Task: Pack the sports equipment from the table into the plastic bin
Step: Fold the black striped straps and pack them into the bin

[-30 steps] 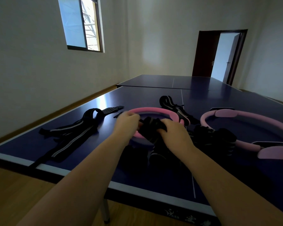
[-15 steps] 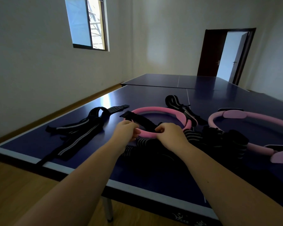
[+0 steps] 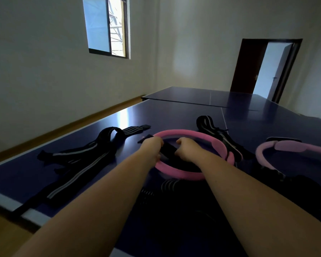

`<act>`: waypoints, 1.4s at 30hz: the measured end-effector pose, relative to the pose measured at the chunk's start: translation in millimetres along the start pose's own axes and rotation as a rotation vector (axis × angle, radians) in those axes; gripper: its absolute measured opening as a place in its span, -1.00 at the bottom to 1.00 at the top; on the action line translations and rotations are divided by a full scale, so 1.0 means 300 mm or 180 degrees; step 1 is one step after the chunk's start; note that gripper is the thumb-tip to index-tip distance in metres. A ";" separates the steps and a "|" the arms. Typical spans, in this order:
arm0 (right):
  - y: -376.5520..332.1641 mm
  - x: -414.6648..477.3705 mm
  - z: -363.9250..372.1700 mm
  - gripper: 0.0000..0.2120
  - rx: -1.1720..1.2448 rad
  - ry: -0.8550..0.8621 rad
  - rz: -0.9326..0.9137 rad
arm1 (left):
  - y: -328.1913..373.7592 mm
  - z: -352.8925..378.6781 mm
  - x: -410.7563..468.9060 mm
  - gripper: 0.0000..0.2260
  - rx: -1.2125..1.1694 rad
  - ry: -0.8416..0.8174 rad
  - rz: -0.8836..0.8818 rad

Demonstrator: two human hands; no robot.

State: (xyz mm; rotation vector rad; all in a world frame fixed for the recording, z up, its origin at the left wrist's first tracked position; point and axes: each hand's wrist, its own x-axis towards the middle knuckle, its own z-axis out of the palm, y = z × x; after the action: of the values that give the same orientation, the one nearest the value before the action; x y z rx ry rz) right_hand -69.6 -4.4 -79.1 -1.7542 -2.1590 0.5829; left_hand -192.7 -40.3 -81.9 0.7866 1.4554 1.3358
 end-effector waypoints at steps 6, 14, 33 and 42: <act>0.047 0.127 0.027 -0.29 0.0053 -0.0775 0.0278 | 0.014 -0.001 0.123 -0.85 -0.0464 0.0089 -0.0216; 0.071 0.192 0.069 -0.79 0.0870 -0.0304 0.0150 | -0.011 -0.010 0.134 -0.44 -0.0477 0.0104 -0.0235; 0.078 -0.306 -0.238 -0.86 0.2404 0.0662 -0.1441 | 0.098 0.059 -0.317 -0.87 -0.0587 -0.0637 0.1216; 0.066 -0.414 -0.377 -0.82 0.3532 0.0957 -0.1320 | 0.075 0.136 -0.414 -0.61 -0.0078 -0.0838 0.1210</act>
State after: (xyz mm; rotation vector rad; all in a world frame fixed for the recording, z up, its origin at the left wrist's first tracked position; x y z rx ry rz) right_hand 27.0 -108.6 13.0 -0.7102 -1.4164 1.0310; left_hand -118.2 -136.5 -28.7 1.2181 1.1148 1.4600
